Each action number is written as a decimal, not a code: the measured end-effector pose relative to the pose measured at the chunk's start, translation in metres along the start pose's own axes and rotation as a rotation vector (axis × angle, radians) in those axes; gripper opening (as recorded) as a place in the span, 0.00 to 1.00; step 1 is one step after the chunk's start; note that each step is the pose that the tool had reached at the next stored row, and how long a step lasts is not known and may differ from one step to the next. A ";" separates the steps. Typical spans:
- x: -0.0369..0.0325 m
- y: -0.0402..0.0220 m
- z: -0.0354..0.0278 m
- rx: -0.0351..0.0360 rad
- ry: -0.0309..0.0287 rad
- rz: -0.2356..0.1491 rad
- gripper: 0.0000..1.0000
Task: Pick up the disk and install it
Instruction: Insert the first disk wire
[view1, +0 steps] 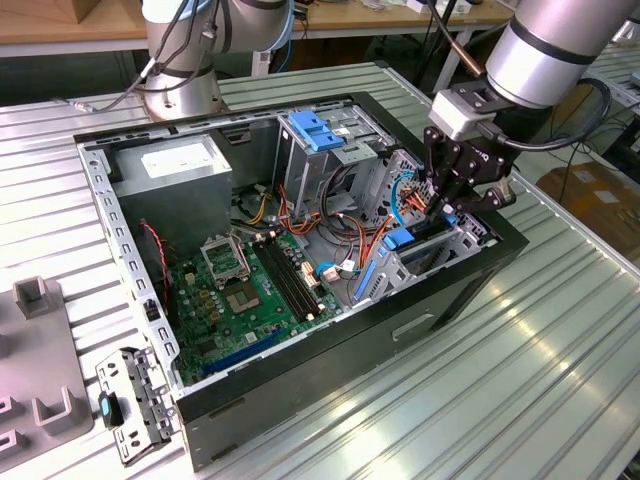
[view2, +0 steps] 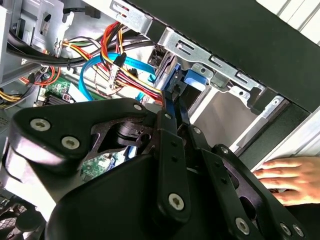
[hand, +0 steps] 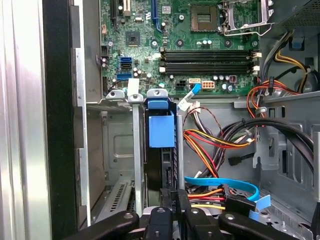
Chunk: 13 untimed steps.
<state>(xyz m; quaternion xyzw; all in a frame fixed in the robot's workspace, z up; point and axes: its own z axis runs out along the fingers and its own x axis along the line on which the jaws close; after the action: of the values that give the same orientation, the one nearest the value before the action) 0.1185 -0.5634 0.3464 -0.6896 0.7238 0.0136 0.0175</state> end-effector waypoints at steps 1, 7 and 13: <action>-0.0001 0.0000 -0.0002 0.0000 -0.0012 0.001 0.16; 0.0001 0.0000 0.0000 0.0001 -0.0016 0.004 0.16; 0.0016 -0.0001 0.0031 -0.0018 -0.0020 0.007 0.16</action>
<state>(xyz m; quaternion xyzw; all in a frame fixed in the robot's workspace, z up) 0.1185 -0.5649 0.3432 -0.6869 0.7264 0.0150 0.0175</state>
